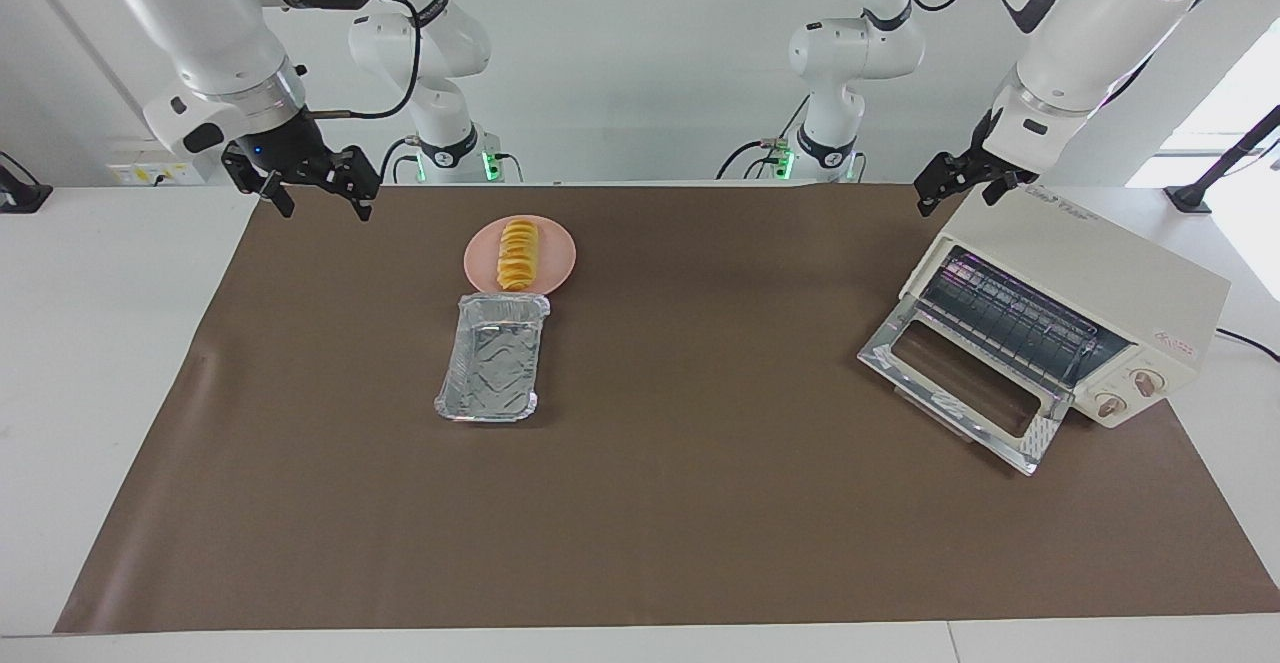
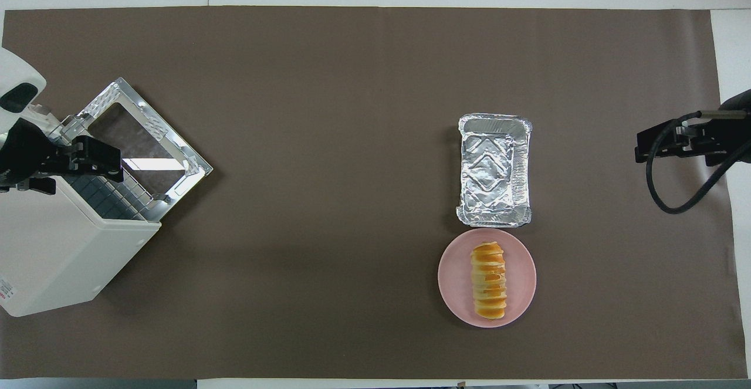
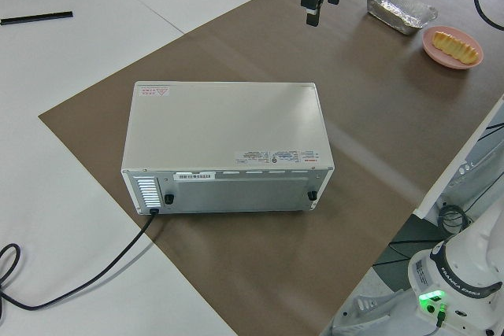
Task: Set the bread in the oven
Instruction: 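Move the right gripper toward the bread roll on the pink plate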
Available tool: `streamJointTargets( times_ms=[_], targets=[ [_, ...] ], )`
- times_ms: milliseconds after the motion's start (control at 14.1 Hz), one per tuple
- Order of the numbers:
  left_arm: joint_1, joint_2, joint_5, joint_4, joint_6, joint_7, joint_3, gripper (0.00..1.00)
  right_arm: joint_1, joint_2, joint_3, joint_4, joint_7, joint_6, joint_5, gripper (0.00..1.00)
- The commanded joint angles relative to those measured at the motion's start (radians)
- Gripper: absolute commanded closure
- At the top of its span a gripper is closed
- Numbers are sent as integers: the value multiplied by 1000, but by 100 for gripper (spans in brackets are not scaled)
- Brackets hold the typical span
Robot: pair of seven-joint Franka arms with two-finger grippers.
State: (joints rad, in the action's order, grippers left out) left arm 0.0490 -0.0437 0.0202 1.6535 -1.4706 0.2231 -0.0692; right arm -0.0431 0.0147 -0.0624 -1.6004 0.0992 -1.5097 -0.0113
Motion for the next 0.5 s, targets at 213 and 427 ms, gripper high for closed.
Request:
streamJointTargets(
  times_ms=[213, 427],
  targets=[
    [-4, -15, 9, 11, -10, -2, 0, 0, -4, 22, -11, -29, -32, 16, -15, 0],
    [-4, -15, 9, 9, -10, -2, 0, 0, -4, 31, -13, -52, -46, 8, -4, 0]
  ],
)
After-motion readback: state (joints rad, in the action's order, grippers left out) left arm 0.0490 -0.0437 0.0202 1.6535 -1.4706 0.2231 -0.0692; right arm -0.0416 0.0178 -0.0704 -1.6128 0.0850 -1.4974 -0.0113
